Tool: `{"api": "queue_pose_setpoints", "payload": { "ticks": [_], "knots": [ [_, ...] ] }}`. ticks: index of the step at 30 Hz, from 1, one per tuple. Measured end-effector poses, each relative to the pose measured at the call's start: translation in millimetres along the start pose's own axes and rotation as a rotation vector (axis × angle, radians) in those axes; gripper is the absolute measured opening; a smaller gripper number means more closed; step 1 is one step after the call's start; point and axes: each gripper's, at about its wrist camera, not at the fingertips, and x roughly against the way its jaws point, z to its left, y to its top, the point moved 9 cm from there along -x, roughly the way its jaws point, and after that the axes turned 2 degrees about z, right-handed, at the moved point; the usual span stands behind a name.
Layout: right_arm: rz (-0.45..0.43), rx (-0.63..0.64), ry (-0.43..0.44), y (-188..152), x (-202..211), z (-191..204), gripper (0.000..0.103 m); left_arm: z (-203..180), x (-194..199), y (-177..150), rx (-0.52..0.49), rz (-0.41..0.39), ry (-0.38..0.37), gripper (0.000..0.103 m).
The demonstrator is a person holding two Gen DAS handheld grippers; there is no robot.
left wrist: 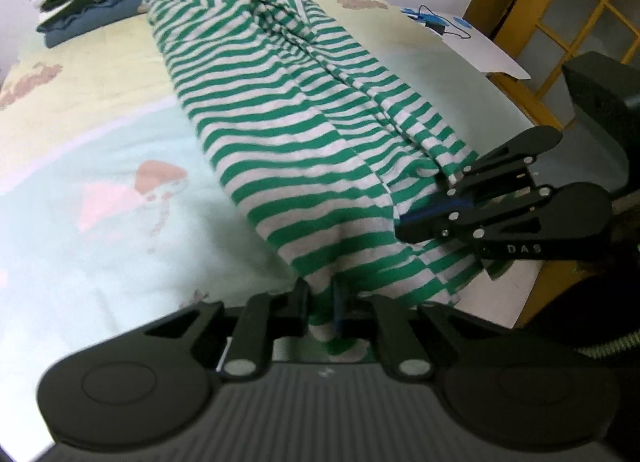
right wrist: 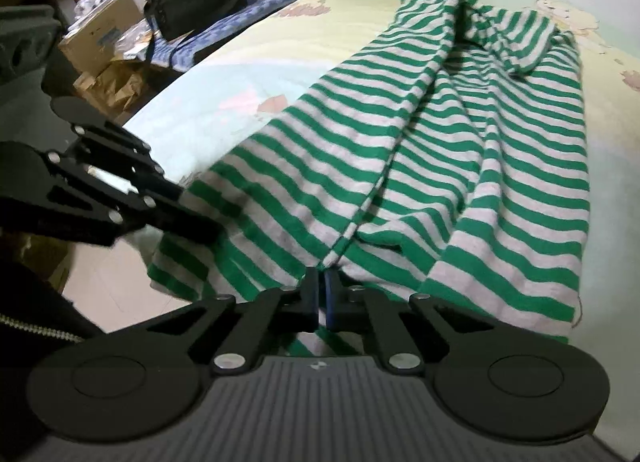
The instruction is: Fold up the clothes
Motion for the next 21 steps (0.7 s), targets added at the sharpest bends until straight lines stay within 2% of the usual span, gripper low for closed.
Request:
{"api": "queue_pose_setpoints", "payload": {
  "ticks": [5,9,10,12,14,17,19,21],
  "knots": [
    [0.041,0.044,0.124,-5.4,0.0,25.2,0.001,3.3,19.3,-15.1,-0.012,0.031,0.035,0.004],
    [0.023,0.073,0.133,-2.5,3.0,28.9,0.002,11.8,6.9,-16.7,0.016,0.058,0.047,0.005],
    [-0.002,0.042,0.119,1.9,7.0,21.5,0.004,10.3,3.6,-15.4,0.024,0.06,0.033,0.005],
    [-0.047,-0.025,0.081,11.0,16.2,4.0,0.017,6.9,2.9,-11.5,0.017,0.049,0.021,0.007],
    [-0.079,-0.049,0.024,18.0,25.9,-12.7,0.023,5.4,4.4,-9.2,0.009,0.041,0.01,0.01],
    [-0.04,0.027,-0.031,11.9,28.1,-16.4,0.023,17.1,17.9,-11.9,-0.001,0.033,0.022,0.024],
    [-0.003,0.062,-0.046,2.2,26.8,-16.9,0.023,29.1,33.3,-11.0,0.0,0.024,0.052,0.026],
    [0.025,0.075,-0.045,-7.7,24.3,-16.8,0.028,40.6,53.4,-3.1,0.013,-0.019,0.08,0.026]
  ]
}}
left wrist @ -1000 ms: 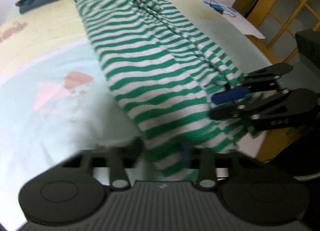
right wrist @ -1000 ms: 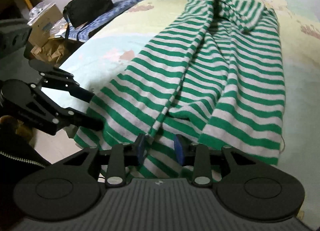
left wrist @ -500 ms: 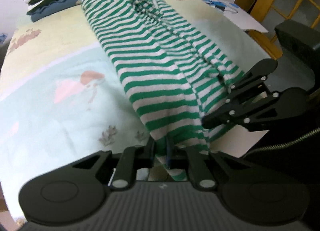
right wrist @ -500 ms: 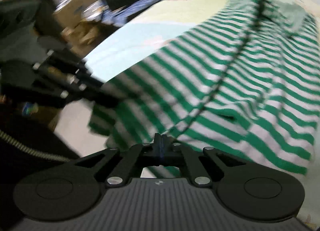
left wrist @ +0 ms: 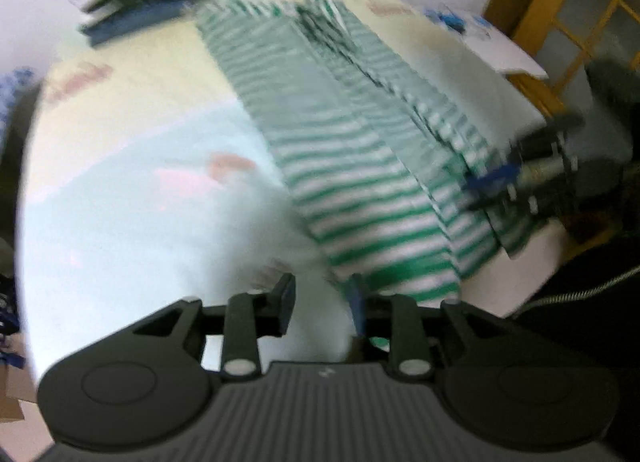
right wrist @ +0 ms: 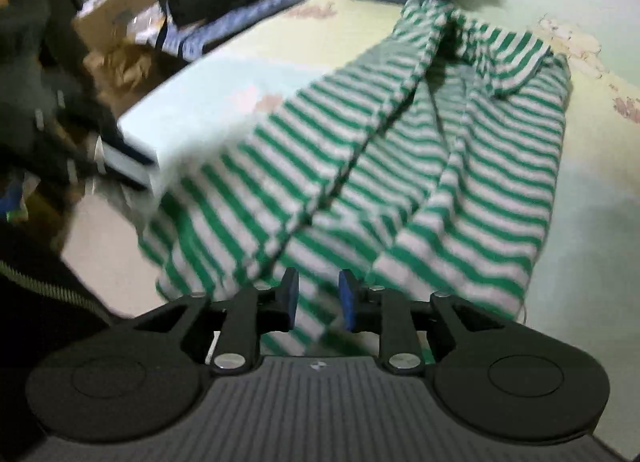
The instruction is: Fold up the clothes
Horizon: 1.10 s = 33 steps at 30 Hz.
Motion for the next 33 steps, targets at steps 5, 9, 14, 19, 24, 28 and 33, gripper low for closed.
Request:
{"api": "queue_pose_setpoints", "payload": {
  "ticks": [5,9,14,19,24,28,33],
  "knots": [
    [-0.007,0.006,-0.015,-2.3,-10.5,4.0,0.034,8.4,23.7,32.2,-0.009,-0.086,0.025,0.029],
    [0.0,-0.027,-0.025,1.4,-18.5,4.4,0.001,-16.0,4.1,46.5,-0.123,-0.086,0.051,0.029],
    [0.009,-0.047,-0.044,-2.4,-17.8,10.8,0.001,-34.2,-35.2,51.3,-0.147,-0.05,0.016,0.029],
    [0.031,-0.078,-0.016,-7.6,-9.2,10.5,0.001,-48.2,-67.0,38.8,-0.209,0.019,-0.022,0.032],
    [-0.191,-0.126,-0.089,44.8,32.8,-27.2,0.033,-50.2,-77.2,32.7,-0.241,0.058,-0.036,0.038],
    [-0.259,-0.082,-0.276,99.5,24.2,-79.8,0.045,-54.7,-77.6,42.9,-0.261,0.043,-0.038,0.041],
    [-0.219,-0.046,-0.345,141.4,-19.7,-119.5,0.042,-55.6,-81.5,62.6,-0.246,-0.017,0.004,0.041]
  ]
}}
